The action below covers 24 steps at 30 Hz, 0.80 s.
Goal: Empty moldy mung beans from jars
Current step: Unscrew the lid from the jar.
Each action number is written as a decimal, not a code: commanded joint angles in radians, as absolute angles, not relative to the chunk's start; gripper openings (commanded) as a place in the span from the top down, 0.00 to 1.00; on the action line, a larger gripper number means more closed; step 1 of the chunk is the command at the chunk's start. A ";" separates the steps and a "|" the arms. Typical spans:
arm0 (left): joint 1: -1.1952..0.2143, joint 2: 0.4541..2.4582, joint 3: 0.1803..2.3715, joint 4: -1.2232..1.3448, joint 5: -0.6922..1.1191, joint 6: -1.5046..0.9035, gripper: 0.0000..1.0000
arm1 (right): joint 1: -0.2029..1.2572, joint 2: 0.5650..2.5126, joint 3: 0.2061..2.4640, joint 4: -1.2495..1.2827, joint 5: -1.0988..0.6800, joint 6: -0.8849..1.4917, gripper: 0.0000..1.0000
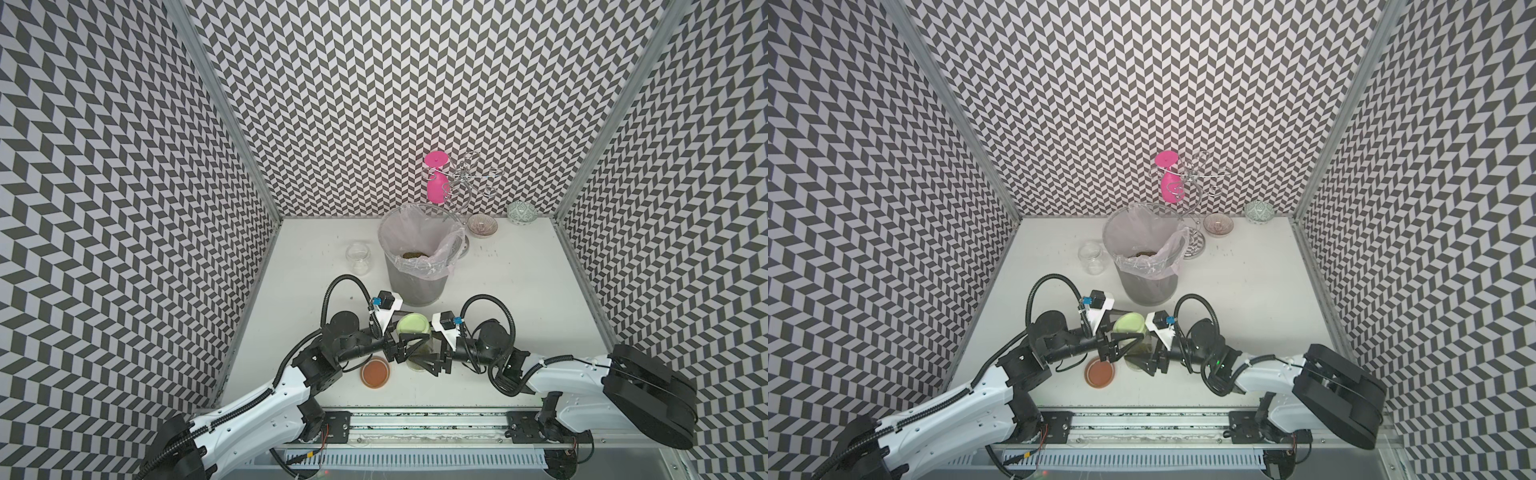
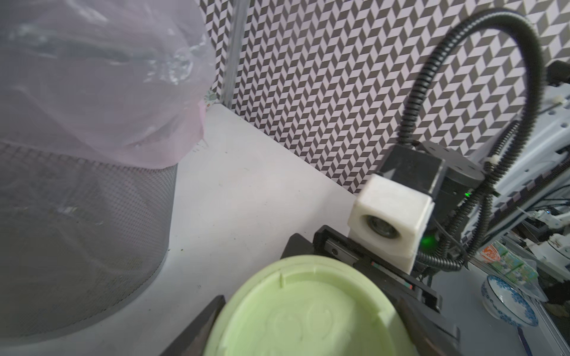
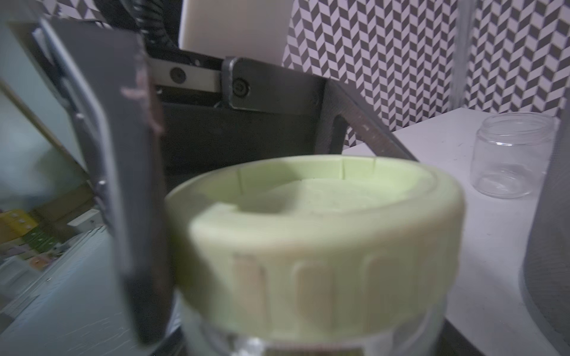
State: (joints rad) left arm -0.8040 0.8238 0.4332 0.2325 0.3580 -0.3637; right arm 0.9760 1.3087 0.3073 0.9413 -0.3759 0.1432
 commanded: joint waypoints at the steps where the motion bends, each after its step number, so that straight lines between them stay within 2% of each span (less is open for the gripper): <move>1: -0.790 0.832 0.506 0.172 0.135 -0.498 0.86 | 1.031 1.260 0.279 1.093 -0.221 0.042 0.50; 9: -0.792 0.896 0.575 0.009 0.022 -0.605 0.88 | 1.159 1.261 0.289 1.083 -0.004 -0.092 0.51; 24: -0.771 0.942 0.751 -0.211 -0.079 -0.700 0.88 | 1.203 1.280 0.304 1.023 0.081 -0.158 0.51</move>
